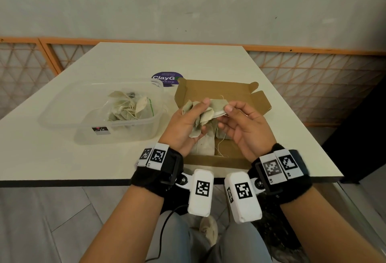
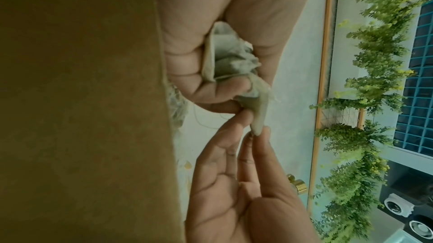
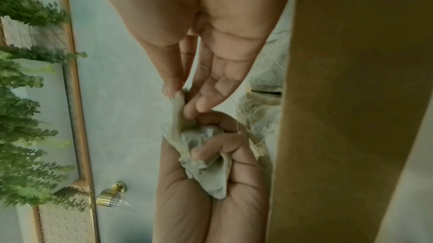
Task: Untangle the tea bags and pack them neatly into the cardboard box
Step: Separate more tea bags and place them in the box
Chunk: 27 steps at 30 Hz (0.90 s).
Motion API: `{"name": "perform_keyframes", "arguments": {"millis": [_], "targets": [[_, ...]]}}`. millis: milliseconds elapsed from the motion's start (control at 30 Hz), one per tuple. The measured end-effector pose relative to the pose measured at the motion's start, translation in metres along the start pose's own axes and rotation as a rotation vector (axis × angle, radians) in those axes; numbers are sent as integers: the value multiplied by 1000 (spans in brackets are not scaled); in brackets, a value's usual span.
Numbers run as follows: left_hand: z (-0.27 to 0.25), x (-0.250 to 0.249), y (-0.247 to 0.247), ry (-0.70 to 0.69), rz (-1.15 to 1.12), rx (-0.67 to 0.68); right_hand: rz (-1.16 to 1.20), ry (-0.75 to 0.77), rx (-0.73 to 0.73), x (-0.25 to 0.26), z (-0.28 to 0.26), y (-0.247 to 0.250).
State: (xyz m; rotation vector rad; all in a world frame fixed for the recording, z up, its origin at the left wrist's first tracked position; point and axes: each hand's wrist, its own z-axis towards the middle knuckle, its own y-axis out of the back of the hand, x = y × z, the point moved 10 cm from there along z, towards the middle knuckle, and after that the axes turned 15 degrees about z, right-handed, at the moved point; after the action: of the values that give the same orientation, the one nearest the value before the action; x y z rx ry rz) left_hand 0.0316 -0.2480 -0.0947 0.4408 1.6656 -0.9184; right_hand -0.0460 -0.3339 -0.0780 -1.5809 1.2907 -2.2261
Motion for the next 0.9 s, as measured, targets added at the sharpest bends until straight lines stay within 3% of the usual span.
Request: {"name": "perform_keyframes", "arguments": {"millis": [267,367,533,600,767,900], "targets": [[1,0,6,-10,-33,-46,-22,23,-90,5,1,10],[2,0,8,-6,-39,-62,-139,71,-98,16,1,12],[2,2,7,9,6,-64,-564,122,176,7,-10,-15],[1,2,6,9,11,-55,-716,155,198,3,-13,-19],[2,7,5,57,-11,-46,-633,282,-10,21,-7,1],[3,9,5,88,-41,-54,-414,212,-160,18,-3,25]]}}
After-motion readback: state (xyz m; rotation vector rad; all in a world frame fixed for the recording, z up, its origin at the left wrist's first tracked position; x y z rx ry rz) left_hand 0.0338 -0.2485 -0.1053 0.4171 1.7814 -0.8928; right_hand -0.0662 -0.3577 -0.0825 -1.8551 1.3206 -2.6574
